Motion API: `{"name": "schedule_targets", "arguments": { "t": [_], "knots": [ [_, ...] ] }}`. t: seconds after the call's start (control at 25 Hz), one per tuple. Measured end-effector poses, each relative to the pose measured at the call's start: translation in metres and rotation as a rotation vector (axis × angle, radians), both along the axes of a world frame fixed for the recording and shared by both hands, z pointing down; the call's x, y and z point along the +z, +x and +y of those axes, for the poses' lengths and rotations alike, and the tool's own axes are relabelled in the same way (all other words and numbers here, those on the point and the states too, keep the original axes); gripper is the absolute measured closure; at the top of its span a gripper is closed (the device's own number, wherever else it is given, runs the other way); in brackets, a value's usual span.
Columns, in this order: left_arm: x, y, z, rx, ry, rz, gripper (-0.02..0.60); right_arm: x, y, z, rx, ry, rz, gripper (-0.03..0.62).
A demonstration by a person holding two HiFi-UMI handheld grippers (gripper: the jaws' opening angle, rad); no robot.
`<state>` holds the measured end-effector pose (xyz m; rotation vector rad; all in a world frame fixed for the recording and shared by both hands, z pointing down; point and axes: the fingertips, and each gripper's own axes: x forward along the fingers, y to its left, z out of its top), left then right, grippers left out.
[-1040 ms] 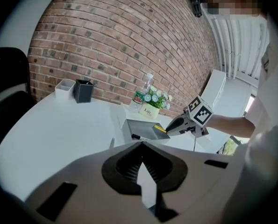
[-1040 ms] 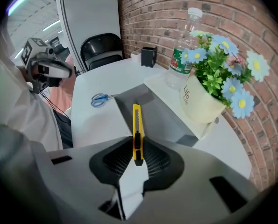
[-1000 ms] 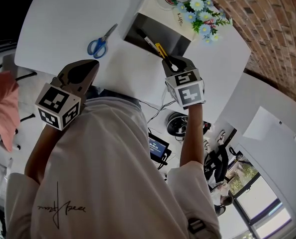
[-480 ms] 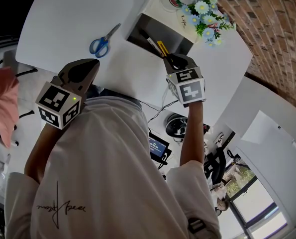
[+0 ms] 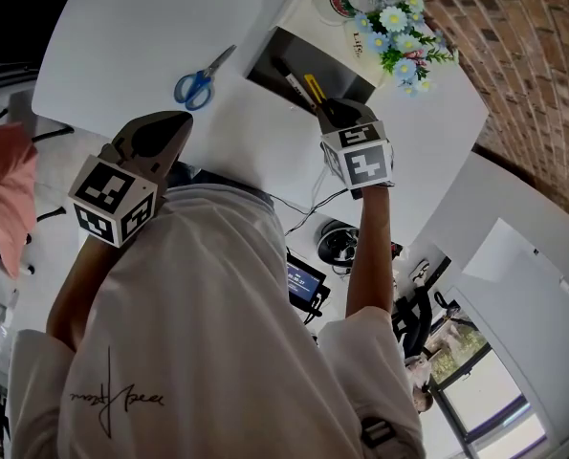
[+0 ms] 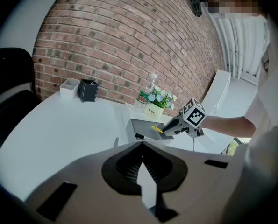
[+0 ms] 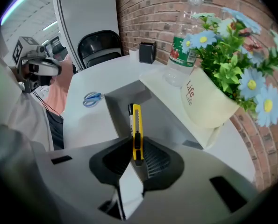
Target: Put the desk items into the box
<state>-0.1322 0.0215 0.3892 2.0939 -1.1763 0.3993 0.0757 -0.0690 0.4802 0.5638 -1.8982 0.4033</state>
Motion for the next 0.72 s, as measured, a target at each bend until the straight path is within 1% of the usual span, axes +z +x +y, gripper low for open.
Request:
{"name": "schedule_targets", "arguments": {
  "t": [0.72],
  "knots": [
    [0.002,-0.014,0.005,-0.066,-0.012,-0.019,0.578,0.034,-0.001,-0.011,-0.023,-0.048,0.035,0.511]
  ]
}}
